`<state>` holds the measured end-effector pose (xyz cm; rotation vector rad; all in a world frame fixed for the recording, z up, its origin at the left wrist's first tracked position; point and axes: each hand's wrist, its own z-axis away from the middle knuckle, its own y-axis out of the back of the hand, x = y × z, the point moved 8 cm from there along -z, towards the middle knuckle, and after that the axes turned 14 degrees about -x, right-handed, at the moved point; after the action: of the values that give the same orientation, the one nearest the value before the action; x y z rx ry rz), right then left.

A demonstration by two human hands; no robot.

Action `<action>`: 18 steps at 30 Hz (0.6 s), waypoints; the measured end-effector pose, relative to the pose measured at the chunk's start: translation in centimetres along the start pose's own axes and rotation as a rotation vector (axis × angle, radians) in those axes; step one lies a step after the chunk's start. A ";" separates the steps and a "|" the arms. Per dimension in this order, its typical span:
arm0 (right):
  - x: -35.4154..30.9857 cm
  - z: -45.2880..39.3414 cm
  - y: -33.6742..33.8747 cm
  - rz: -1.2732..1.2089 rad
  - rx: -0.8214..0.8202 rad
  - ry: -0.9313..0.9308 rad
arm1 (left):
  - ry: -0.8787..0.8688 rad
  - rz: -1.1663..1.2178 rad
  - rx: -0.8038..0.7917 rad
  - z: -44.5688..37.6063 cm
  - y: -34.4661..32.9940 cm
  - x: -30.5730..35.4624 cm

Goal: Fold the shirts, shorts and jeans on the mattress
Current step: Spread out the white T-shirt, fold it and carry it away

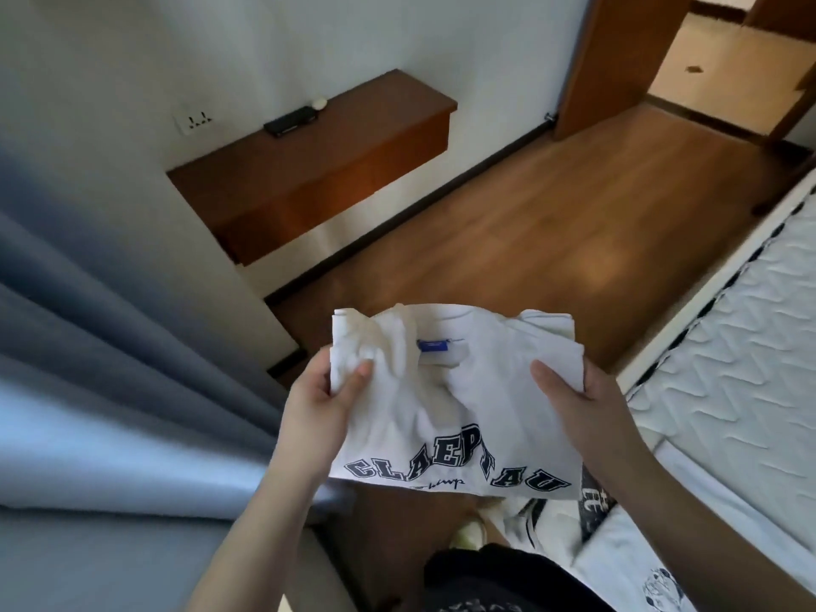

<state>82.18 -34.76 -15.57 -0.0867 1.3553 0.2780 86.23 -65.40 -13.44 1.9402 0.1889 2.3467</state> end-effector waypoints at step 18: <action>-0.4 -5.4 10.1 -0.037 0.638 -0.115 | 0.020 0.027 -0.641 -27.0 -14.0 5.2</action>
<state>74.43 -26.27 -15.39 0.4302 1.2709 -0.1866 58.61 -51.80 -15.54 1.5992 -0.5260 2.0761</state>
